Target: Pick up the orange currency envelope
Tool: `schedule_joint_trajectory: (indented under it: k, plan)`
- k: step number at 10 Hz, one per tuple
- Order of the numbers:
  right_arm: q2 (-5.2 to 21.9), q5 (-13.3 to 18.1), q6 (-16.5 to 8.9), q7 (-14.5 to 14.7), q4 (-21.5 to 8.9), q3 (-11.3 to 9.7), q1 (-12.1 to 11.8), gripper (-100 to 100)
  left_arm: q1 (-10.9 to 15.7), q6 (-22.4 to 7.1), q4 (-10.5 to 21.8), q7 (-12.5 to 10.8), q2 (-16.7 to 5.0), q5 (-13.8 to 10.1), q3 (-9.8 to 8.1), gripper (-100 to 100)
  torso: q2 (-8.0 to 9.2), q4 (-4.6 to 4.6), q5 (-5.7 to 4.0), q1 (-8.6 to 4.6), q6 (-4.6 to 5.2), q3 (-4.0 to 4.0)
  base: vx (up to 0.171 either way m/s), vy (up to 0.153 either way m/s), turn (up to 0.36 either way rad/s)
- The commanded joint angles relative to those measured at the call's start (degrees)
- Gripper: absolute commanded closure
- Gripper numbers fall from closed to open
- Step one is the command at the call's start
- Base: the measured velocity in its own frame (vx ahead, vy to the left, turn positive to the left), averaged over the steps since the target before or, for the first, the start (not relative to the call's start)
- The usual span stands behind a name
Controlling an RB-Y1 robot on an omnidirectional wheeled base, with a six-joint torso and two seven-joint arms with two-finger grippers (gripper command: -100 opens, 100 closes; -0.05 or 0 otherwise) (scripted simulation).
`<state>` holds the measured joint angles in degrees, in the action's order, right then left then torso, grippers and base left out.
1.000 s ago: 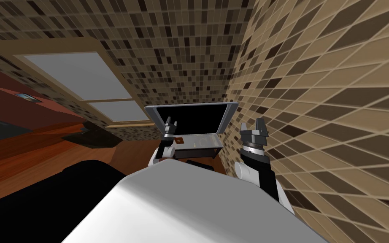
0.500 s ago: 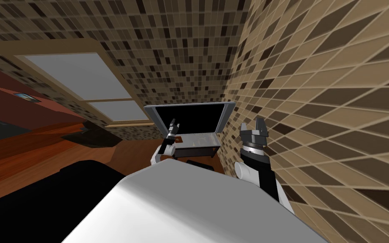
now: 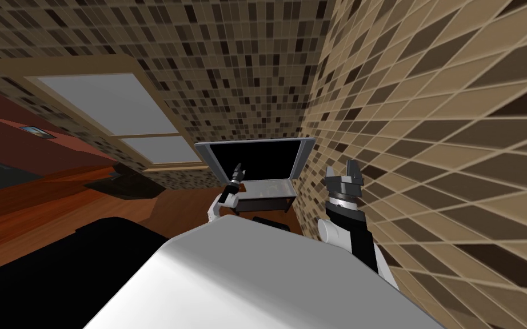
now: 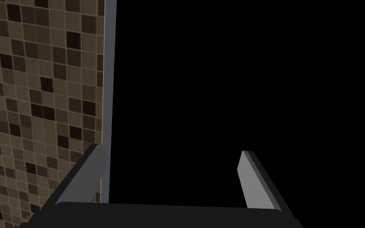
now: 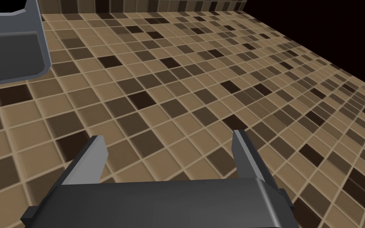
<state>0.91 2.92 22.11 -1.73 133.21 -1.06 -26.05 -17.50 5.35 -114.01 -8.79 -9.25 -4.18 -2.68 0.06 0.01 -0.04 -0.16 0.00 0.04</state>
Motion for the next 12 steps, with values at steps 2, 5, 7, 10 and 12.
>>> schedule_joint_trajectory:
  k: [2, 5, 7, 10, 12]
  plan:
    - [0.0, 0.0, 0.0, 0.0, 0.0, 0.0, 0.0, 0, 2.4, -3.6, 4.2, 0.4, -0.7, -0.8, 0.50, -100, -0.02, 0.00, 0.00, 0.01, -0.01, -0.01, -0.015, -0.046, 0.003]
    - [0.0, 0.0, 0.0, 0.0, 0.0, 0.0, 0.0, 0, 4.1, -6.5, 7.6, 0.6, -1.3, -1.5, 0.72, -100, -0.01, 0.00, -0.01, -0.04, 0.00, -0.01, -0.017, -0.053, 0.004]
    - [0.0, 0.0, 0.0, 0.0, 0.0, 0.0, 0.0, 0, 6.0, -9.5, 10.6, 0.8, -1.9, -2.2, 0.94, -100, -0.04, -0.01, -0.02, -0.09, 0.00, -0.02, -0.013, -0.060, 0.007]
    - [0.0, 0.0, 0.0, 0.0, 0.0, 0.0, 0.0, 0, 10.0, -14.6, 15.8, 1.4, -3.0, -3.5, 1.38, -100, -0.03, 0.00, -0.01, 0.01, -0.01, -0.01, -0.014, -0.050, 0.012]
    - [0.0, 0.0, 0.0, 0.0, 0.0, 0.0, 0.0, 0, 12.1, -17.8, 18.7, 1.8, -3.6, -4.1, 1.60, -100, -0.07, -0.01, -0.01, -0.01, -0.01, -0.04, -0.010, -0.054, 0.012]
